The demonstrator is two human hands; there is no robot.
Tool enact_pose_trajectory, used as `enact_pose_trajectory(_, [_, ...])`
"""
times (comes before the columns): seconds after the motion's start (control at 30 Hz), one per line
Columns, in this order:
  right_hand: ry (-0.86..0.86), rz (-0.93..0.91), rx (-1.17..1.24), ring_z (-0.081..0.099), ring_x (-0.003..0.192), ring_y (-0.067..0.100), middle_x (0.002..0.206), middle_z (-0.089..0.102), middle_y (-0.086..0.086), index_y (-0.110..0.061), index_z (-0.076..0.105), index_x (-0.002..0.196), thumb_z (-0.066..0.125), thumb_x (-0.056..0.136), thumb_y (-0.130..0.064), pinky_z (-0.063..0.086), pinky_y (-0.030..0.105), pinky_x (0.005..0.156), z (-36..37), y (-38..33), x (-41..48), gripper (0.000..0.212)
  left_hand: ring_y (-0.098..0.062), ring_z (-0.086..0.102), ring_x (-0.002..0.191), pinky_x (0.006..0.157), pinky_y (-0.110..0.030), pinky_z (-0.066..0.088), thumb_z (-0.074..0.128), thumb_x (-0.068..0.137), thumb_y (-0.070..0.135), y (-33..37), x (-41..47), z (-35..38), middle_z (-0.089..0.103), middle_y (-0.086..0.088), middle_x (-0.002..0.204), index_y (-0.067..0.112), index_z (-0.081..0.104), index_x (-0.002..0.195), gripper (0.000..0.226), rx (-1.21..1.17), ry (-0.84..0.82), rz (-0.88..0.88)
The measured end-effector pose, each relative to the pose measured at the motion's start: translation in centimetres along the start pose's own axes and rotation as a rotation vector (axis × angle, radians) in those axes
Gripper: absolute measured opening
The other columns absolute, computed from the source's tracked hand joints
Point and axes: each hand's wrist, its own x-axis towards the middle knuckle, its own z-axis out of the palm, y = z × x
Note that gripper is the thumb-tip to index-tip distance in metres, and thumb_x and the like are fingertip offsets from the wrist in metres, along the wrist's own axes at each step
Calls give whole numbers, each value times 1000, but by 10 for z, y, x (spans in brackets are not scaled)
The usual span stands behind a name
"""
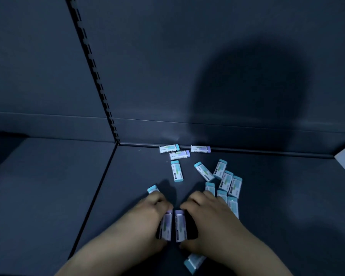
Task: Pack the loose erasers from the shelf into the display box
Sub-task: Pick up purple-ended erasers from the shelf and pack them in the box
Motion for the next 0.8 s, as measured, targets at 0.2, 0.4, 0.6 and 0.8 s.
enact_pose_trajectory(0.2, [16, -47, 26, 33, 111, 14, 118, 39, -10, -32, 43, 123, 65, 65, -54, 27, 29, 90, 3, 0, 2, 66, -10, 37, 120, 94, -12, 28, 58, 84, 33, 10, -6, 8, 27, 9, 129, 29, 38, 134, 54, 84, 26, -135])
enact_pose_trajectory(0.4, [3, -63, 63, 33, 110, 14, 113, 40, -9, -32, 46, 116, 64, 68, -53, 24, 28, 85, 0, 3, 4, 56, -15, 37, 120, 97, -20, 33, 68, 77, 34, 13, 1, 6, 27, 5, 127, 25, 41, 130, 60, 120, -47, -249])
enact_pose_trajectory(0.6, [14, -96, 121, 35, 109, 13, 113, 42, -11, -35, 46, 114, 62, 71, -52, 28, 28, 89, -3, 3, 7, 49, -19, 38, 118, 97, -30, 38, 61, 80, 36, 21, 2, 5, 32, 2, 126, 23, 43, 127, 51, 192, 0, -282])
enact_pose_trajectory(0.8, [138, -72, 190, 41, 103, 13, 109, 46, -8, -31, 52, 115, 41, 59, -63, 38, 28, 90, 0, -31, 15, 65, -15, 58, 88, 71, -28, 48, 76, 51, 49, 0, -27, -8, 58, 8, 99, 26, 59, 105, 61, 382, 217, -159])
